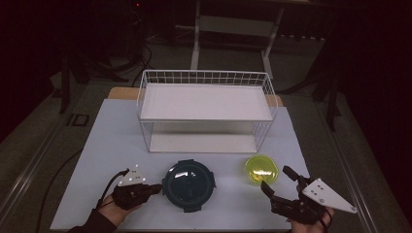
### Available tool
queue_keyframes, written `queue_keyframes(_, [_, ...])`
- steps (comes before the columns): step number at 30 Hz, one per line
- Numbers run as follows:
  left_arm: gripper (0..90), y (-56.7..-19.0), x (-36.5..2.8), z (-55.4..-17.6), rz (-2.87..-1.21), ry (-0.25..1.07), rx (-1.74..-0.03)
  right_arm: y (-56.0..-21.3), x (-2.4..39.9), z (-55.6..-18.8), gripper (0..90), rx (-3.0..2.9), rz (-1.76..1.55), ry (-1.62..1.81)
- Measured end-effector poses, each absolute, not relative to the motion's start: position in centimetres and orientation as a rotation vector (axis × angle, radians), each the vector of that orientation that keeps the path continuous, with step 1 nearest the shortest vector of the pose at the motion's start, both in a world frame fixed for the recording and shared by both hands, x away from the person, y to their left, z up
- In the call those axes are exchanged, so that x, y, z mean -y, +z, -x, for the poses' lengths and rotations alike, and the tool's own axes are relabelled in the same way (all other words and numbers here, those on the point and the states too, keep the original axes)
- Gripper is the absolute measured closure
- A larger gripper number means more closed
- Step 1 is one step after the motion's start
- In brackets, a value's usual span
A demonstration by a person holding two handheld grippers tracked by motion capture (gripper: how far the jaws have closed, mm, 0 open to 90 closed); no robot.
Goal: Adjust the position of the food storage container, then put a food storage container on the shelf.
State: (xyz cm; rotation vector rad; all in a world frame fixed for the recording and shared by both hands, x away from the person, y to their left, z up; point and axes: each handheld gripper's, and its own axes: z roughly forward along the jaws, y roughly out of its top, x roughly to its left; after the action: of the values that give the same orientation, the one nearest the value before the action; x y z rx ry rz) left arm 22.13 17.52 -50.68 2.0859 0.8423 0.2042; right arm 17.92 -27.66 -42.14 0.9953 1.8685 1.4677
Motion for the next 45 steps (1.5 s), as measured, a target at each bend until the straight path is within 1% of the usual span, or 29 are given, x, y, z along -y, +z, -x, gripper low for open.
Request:
queue_keyframes(7, [88.0,-50.5,-17.6,-22.3,-2.057,0.178,-0.840,-42.3,27.5,-18.0,14.8,-1.887,-0.983,1.462])
queue_keyframes(8, [83.8,-50.3,-17.7,-22.2,-2.048,0.186,-0.840,-42.3,27.5,-18.0,14.8,-1.883,-0.982,1.459])
queue_keyframes(9, [76.1,-50.0,-17.8,-22.1,-2.038,0.186,-0.833,-42.3,27.5,-17.9,14.4,-1.887,-0.979,1.464])
queue_keyframes(11, [64.6,-49.5,-18.1,-21.8,-2.013,0.194,-0.817,-42.3,27.4,-17.9,14.0,-1.893,-0.973,1.459])
queue_keyframes(13, [48.8,-49.0,-18.3,-21.7,-1.966,0.192,-0.833,-42.3,27.3,-17.9,14.0,-1.906,-0.969,1.457])
queue_keyframes(15, [34.4,-48.6,-18.7,-21.7,-1.920,0.150,-0.849,-42.3,27.1,-17.9,15.1,-1.911,-0.963,1.457])
queue_keyframes(17, [15.6,-48.1,-18.9,-21.5,-1.898,0.135,-0.835,-42.4,27.0,-17.9,15.1,-1.926,-0.957,1.454])
queue_keyframes(19, [12.8,-47.5,-18.7,-21.3,-1.895,0.161,-0.836,-42.5,26.9,-18.0,15.0,-1.931,-0.953,1.454])
queue_keyframes(22, [2.5,-46.7,-18.5,-21.2,-1.868,0.182,-0.843,-42.5,26.7,-18.1,13.6,-1.933,-0.948,1.449])
queue_keyframes(23, [1.4,-46.6,-18.5,-21.2,-1.862,0.181,-0.844,-42.4,26.6,-18.3,13.5,-1.941,-0.937,1.456])
queue_keyframes(28, [1.4,-46.1,-18.5,-21.5,-1.831,0.191,-0.878,-42.3,26.3,-18.6,12.9,-1.923,-0.888,1.451])
queue_keyframes(33, [1.4,-45.9,-18.5,-21.9,-1.809,0.143,-0.906,-42.0,25.0,-20.0,15.1,-1.979,-0.885,1.428])
queue_keyframes(39, [1.4,-46.0,-18.3,-22.4,-1.776,0.100,-0.952,-41.7,23.2,-21.9,15.0,-2.023,-0.864,1.515])
queue_keyframes(43, [1.5,-47.0,-18.2,-22.9,-1.749,0.034,-1.033,-41.8,21.7,-22.7,13.2,-2.065,-0.812,1.594])
queue_keyframes(45, [2.4,-47.8,-18.4,-23.4,-1.719,-0.039,-1.079,-41.9,21.1,-22.9,13.2,-2.083,-0.786,1.604])
